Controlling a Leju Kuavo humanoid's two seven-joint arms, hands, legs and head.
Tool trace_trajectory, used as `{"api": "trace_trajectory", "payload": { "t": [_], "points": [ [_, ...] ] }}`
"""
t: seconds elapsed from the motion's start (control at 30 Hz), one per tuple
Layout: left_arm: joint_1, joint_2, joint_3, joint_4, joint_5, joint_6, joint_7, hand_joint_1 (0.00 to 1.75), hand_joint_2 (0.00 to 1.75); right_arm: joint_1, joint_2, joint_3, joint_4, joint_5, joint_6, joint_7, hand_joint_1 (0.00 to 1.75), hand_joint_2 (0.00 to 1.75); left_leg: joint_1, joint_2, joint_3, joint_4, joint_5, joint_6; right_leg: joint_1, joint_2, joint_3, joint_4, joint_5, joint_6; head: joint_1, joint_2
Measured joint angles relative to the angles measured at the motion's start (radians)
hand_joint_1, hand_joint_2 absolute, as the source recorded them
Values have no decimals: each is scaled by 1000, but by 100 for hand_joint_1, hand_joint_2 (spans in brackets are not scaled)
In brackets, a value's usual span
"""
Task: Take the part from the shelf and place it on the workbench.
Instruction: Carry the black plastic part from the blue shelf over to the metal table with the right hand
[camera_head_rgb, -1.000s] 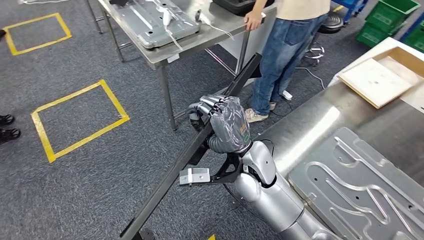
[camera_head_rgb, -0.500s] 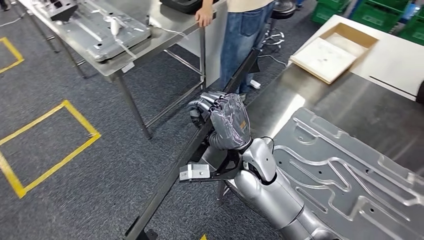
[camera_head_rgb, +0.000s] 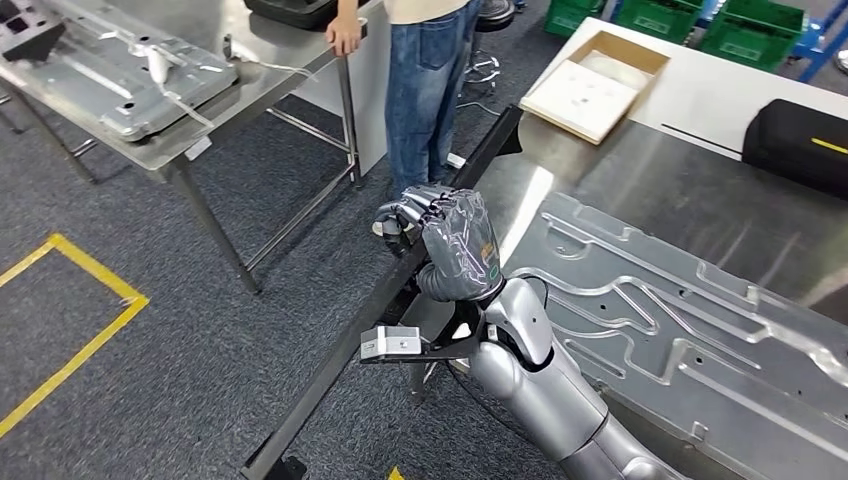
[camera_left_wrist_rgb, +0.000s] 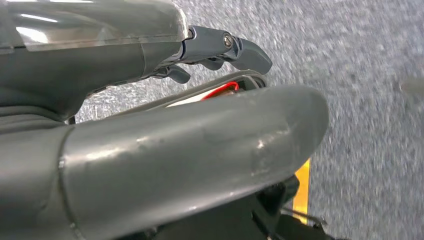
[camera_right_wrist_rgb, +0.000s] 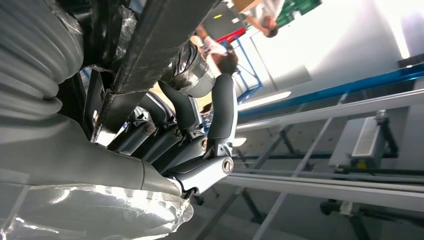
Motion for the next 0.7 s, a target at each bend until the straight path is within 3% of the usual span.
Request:
{"api": "trace_trajectory", "payload": {
  "t": [0.07, 0.13, 0.23, 0.3, 0.37, 0.43, 0.47, 0.53, 0.6, 0.67, 0.7],
  "points": [
    [-1, 0, 0, 0, 0, 1, 0, 0, 0, -1, 0, 0, 0, -2, 0, -1, 175, 175, -3, 19, 5, 0, -4, -5, 7, -42, 73, -135, 53, -7, 0, 0],
    [-1, 0, -1, 0, 0, 1, 0, 0, 0, -3, 1, 0, 0, -2, 0, -1, 175, 175, -7, 36, 8, 1, -9, -14, 18, -70, 108, -205, 69, -17, 0, 0],
    [-1, -1, -2, 0, 0, 0, 0, 0, 0, -4, 2, -1, 0, -3, 0, -1, 175, 175, -8, 59, 16, -3, -15, -32, 19, -43, 107, -216, 73, -31, 0, 0],
    [-1, -1, -3, 0, 0, -1, 0, 0, 0, -8, 4, -2, 1, -3, 0, -1, 175, 175, -5, 24, 4, 36, -47, -40, 13, -21, 112, -227, 80, -44, -1, 0],
    [1, 0, -4, 0, -2, -1, 1, 0, 0, -11, 8, -2, 2, -4, 0, -1, 175, 175, -3, -28, -48, 153, -110, -43, 12, 3, 113, -231, 84, -53, -1, 0],
    [6, 1, -4, 0, -3, -1, 1, 0, 0, -10, 10, -2, 6, -6, 0, -1, 175, 175, -3, -42, -102, 263, -146, -45, 13, 29, 111, -228, 85, -55, -2, 0],
    [7, 1, -4, 0, -3, -1, 1, 0, 0, -10, 10, -2, 8, -7, 0, -1, 175, 175, -2, -44, -110, 274, -136, -45, 13, 43, 111, -225, 84, -55, -2, 0],
    [6, 2, -5, 0, -3, -1, 2, 0, 0, -9, 10, -2, 11, -8, -1, -2, 175, 175, 1, -57, -74, 186, -70, -44, 12, 71, 109, -218, 82, -52, -2, 0],
    [5, 4, -6, 0, -3, -1, 2, 0, 0, -10, 11, -2, 12, -8, -2, -2, 175, 175, 5, -98, -23, 67, -20, -41, 11, 96, 103, -206, 79, -45, -1, 0],
    [5, 6, -6, 0, -3, -1, 2, 0, 0, -11, 12, -2, 12, -8, -2, -3, 175, 175, 4, -119, -5, 23, -15, -36, 10, 117, 93, -200, 80, -32, -1, 0],
    [4, 6, -6, 0, -3, -1, 2, 0, 0, -11, 12, -3, 12, -9, -3, -4, 175, 175, 3, -111, -3, 18, -14, -31, 8, 128, 88, -200, 83, -25, -2, 0]
  ]
}}
